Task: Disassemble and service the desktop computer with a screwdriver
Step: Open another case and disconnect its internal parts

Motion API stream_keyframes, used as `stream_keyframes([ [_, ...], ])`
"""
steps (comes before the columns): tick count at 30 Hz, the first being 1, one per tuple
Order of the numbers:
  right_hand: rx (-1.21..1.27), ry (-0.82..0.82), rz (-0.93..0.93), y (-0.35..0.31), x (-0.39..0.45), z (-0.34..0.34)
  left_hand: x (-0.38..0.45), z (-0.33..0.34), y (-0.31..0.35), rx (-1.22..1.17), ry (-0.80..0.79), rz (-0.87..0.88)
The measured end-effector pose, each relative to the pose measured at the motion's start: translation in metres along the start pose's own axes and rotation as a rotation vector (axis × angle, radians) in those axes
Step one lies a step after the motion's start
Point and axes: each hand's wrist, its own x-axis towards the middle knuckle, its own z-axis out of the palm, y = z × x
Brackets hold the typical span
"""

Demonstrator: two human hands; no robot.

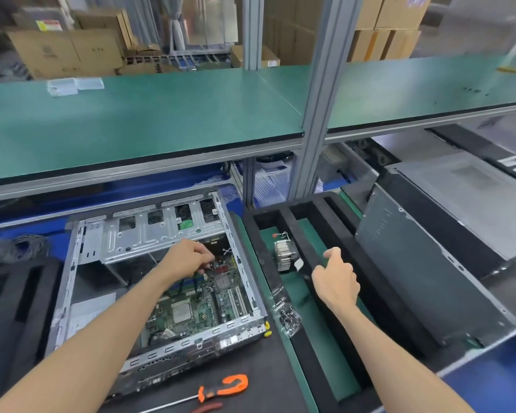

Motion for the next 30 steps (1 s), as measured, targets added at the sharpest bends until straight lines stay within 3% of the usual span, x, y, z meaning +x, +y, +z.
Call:
stream_keyframes([
  [6, 0.129, 0.016, -0.149, -0.034, 0.001, 0.009, -0.005, -0.014, -0.009, 0.021, 0.014, 0.014],
  [11, 0.26, -0.055, -0.451, -0.075, -0.016, 0.023, -0.016, -0.026, -0.017, 0.124, 0.053, 0.049],
  [23, 0.049, -0.366, -1.089, -0.134, -0.104, 0.049, -0.069, -0.037, -0.046, 0.211, 0.193, 0.184],
  [30, -0.009, -0.139, -1.74, -0.125, -0.155, 0.065, -0.096, -0.023, -0.071, 0.376, 0.147, 0.262],
])
